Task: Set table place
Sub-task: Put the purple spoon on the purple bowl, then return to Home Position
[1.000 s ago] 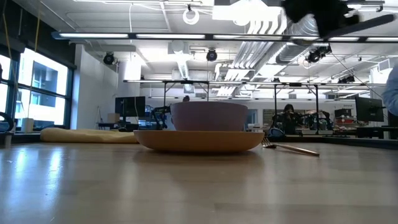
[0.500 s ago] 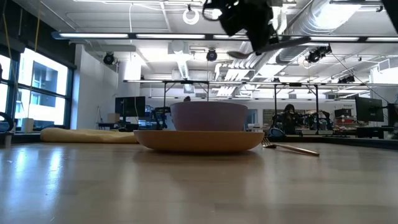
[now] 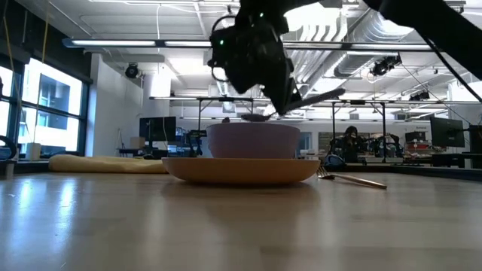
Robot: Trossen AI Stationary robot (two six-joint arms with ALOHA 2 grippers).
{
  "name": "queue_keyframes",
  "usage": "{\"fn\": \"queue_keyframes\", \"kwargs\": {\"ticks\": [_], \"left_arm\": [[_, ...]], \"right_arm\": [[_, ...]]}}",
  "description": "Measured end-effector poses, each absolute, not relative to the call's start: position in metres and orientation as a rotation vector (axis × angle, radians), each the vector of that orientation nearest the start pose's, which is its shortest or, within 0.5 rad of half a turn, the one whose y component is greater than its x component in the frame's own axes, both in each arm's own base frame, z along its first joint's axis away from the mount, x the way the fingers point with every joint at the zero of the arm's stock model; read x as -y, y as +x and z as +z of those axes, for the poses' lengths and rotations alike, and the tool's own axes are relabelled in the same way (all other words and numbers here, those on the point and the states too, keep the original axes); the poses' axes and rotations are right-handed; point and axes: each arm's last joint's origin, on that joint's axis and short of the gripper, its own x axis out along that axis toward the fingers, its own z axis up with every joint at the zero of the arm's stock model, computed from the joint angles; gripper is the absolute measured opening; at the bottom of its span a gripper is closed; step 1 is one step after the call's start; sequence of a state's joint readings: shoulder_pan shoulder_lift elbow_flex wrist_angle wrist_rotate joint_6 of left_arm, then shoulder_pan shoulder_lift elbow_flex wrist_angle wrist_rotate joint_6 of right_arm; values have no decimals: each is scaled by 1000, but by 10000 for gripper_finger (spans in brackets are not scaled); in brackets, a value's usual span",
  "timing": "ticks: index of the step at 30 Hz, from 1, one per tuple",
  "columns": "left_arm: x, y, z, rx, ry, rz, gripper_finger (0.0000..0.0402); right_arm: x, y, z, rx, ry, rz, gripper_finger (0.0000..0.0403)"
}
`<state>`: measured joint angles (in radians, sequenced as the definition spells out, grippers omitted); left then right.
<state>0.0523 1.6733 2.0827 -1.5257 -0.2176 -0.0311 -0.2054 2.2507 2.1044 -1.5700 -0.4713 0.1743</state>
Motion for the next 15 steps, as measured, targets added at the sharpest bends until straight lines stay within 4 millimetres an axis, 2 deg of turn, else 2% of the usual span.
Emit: {"fn": "queue_keyframes", "kwargs": {"ticks": [6,15], "left_arm": [[-21,289,432,-1111,65,258,129],[-21,290,433,-1105,64,259,129]], "right_arm": [[79,425,218,-1693,725,40,0],[83,425,214,-1688,738,28,4]]}}
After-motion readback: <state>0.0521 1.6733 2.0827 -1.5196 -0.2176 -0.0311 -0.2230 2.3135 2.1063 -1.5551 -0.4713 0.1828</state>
